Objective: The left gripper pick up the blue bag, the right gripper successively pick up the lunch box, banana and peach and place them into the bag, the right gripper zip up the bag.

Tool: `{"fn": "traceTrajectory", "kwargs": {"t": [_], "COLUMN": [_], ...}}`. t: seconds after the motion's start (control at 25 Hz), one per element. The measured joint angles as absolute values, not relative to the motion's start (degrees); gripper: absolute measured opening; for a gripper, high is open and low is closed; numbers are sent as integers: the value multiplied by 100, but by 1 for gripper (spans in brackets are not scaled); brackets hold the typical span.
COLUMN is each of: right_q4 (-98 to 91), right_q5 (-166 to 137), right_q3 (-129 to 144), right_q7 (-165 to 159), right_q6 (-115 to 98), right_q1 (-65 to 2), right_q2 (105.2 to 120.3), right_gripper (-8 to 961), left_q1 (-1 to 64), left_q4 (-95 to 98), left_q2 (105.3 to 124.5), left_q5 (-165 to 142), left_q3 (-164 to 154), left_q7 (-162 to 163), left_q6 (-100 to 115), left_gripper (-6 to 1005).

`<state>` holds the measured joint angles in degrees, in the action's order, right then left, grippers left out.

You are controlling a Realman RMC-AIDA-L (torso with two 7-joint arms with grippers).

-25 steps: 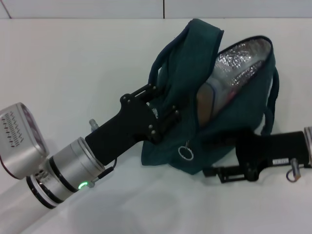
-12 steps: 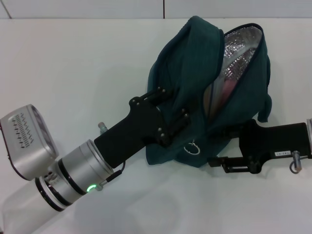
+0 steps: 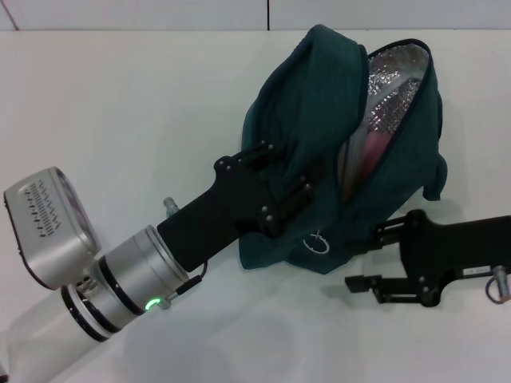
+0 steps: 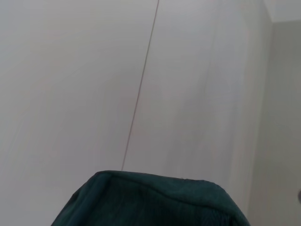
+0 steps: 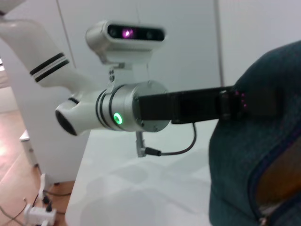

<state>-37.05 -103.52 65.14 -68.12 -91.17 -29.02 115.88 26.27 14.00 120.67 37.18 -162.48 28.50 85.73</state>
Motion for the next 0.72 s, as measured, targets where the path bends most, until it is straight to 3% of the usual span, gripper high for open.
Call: {"fn": "traceTrajectory", "kwargs": {"t": [0.72], "right_q4": [-3570], "right_q5": [-9698], "right_q3": [7710], "right_q7": [-7173], "right_q6": [-7978], "right_q1": [-3158], "right_q2": [11622], "right_gripper": [458], "left_q1": [2610], "left_q4": [1450], "left_q2": [12058], "left_q5": [3699], "left_q3": [-16256], "left_q7": [2830], "left_q6": [8566], "left_gripper": [456]}}
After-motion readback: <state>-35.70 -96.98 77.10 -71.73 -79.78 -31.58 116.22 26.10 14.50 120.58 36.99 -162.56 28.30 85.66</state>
